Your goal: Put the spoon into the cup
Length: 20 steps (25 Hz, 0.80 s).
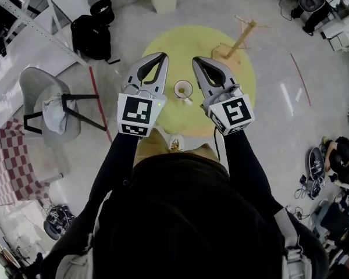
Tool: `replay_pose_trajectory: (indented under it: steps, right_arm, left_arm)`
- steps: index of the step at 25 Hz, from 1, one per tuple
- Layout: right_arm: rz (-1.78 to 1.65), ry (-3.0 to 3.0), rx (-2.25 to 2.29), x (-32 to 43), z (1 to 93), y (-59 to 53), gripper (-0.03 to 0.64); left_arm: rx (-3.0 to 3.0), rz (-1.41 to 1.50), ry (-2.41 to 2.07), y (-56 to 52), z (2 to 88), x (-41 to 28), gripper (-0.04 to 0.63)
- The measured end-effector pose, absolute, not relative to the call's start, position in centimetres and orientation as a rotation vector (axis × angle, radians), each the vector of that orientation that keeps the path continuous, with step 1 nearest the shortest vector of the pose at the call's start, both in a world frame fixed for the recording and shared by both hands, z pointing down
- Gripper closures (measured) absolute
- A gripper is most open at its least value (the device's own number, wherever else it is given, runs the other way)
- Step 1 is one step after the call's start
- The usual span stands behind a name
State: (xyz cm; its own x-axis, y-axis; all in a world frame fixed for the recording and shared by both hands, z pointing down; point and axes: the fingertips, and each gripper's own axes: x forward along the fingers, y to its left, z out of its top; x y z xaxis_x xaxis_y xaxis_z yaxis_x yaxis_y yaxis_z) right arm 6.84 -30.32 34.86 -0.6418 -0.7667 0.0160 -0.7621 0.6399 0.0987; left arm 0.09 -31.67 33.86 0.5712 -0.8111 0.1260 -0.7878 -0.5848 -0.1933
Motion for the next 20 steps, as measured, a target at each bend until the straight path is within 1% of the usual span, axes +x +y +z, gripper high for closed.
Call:
replay_pose_trajectory:
  steps: [20]
  right_arm:
    - [-0.105, -2.76, 1.371, 8.0, 35.0, -30.5, 0.591]
  left_arm:
    - [-2.69, -0.305, 1.358, -31.5, 34.0, 0.5, 0.58]
